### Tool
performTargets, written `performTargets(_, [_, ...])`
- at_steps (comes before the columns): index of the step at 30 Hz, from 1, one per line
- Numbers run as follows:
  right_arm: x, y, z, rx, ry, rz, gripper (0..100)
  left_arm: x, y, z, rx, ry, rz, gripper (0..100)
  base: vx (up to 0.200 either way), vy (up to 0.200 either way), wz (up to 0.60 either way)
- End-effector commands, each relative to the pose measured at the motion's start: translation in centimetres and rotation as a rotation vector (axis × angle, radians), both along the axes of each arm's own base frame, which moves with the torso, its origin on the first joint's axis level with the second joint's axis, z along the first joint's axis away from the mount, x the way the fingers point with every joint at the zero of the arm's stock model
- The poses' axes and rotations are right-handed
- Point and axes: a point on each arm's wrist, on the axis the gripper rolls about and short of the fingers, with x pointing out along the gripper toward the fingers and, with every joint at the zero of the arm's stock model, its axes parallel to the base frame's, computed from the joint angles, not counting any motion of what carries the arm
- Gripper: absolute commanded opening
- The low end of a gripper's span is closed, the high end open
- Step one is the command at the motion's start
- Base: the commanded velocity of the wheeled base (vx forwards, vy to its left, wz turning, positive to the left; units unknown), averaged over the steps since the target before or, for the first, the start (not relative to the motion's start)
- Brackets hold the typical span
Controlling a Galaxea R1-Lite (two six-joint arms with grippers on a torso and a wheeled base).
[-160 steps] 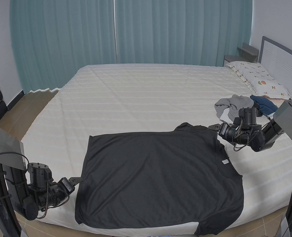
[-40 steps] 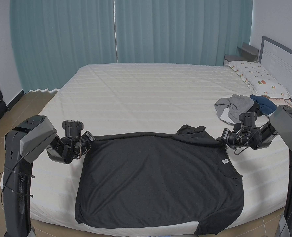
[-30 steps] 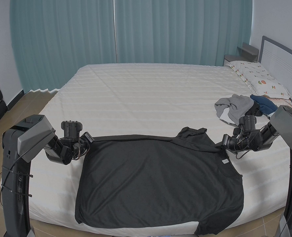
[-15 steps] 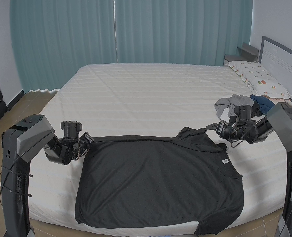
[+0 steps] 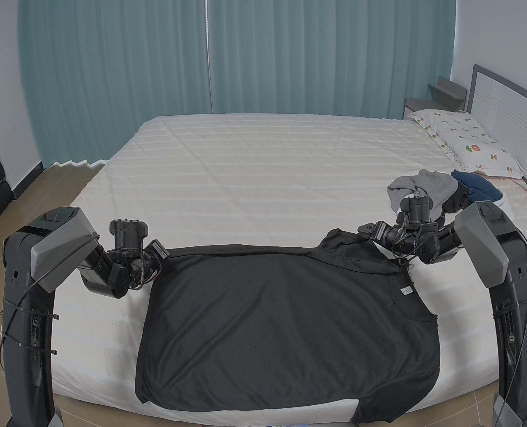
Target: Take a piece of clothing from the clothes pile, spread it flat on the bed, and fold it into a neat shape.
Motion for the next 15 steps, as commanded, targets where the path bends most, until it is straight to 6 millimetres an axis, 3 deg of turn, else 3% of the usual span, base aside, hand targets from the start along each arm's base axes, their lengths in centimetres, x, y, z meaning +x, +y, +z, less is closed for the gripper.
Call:
performTargets(1, [0.5,0.6,-1.9,0.015,0.011,-0.006,100,0.0,0.0,0.0,0.0,-0.001,0.0,0,0.0,0.0,0.0])
performTargets(2, [0.5,0.7,-1.8,0.019,0.009,-0.007,0,0.0,0.0,0.0,0.0,-0.001,0.0,0,0.0,0.0,0.0])
performTargets(12, [1.2,0.8,-1.0,0.022,-0.038,-0.019,0,0.1,0.0,0.1,-0.001,-0.007,0.0,0,0.0,0.0,0.0])
performTargets(15, [1.8,0.8,0.1,0.034,-0.104,-0.048,0,0.2,0.0,0.2,-0.001,-0.011,0.0,0,0.0,0.0,0.0])
